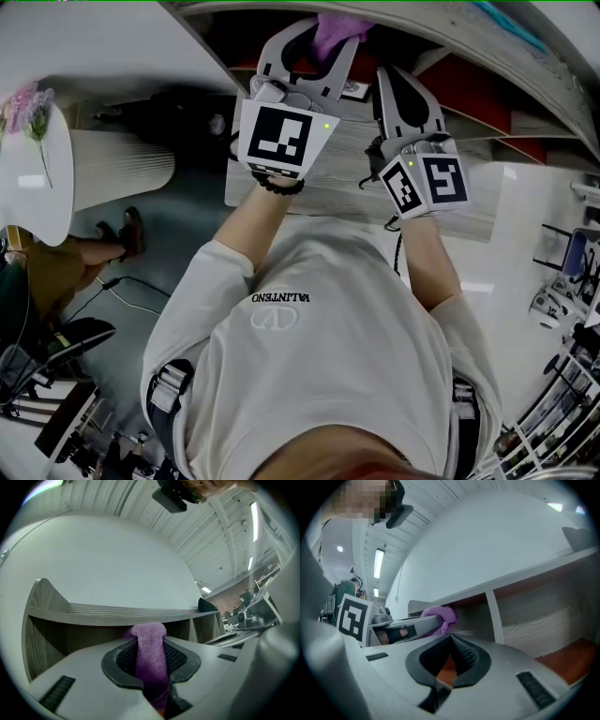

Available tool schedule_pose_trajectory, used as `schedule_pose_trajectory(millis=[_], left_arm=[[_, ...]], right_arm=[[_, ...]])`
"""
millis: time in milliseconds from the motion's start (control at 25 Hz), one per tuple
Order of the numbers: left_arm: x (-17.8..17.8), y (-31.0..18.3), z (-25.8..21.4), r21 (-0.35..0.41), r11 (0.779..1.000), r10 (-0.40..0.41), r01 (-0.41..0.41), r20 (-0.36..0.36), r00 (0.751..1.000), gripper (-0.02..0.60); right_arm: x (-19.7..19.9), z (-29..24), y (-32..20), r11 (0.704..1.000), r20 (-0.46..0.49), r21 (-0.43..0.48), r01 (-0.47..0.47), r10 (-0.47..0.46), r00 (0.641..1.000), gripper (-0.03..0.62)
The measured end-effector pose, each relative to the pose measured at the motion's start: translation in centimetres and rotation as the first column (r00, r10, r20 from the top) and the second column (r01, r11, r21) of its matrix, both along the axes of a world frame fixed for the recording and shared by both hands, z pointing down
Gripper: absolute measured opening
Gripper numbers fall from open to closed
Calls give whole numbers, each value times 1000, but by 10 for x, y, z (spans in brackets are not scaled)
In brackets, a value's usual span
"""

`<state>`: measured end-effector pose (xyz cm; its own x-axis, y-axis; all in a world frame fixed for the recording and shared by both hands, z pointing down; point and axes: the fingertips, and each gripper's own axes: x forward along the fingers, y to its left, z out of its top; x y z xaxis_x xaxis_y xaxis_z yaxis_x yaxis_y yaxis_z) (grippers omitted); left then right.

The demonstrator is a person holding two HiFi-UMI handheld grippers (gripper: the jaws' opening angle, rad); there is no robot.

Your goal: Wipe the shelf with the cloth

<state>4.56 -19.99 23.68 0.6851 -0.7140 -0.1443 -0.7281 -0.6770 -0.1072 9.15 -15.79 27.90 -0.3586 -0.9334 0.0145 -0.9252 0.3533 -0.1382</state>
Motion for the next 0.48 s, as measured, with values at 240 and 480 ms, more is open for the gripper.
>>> schedule_pose_trajectory(millis=[240, 480], left_arm=[[-18, -6, 0, 0, 1000, -28, 28, -12, 1000, 89], [-37, -13, 0, -1, 998, -59, 59, -21, 998, 89]], right_arm=[[-13, 3, -5, 1000, -4, -6, 16, -16, 1000, -2], [-28, 6, -12, 999, -9, -13, 35, -35, 999, -2]])
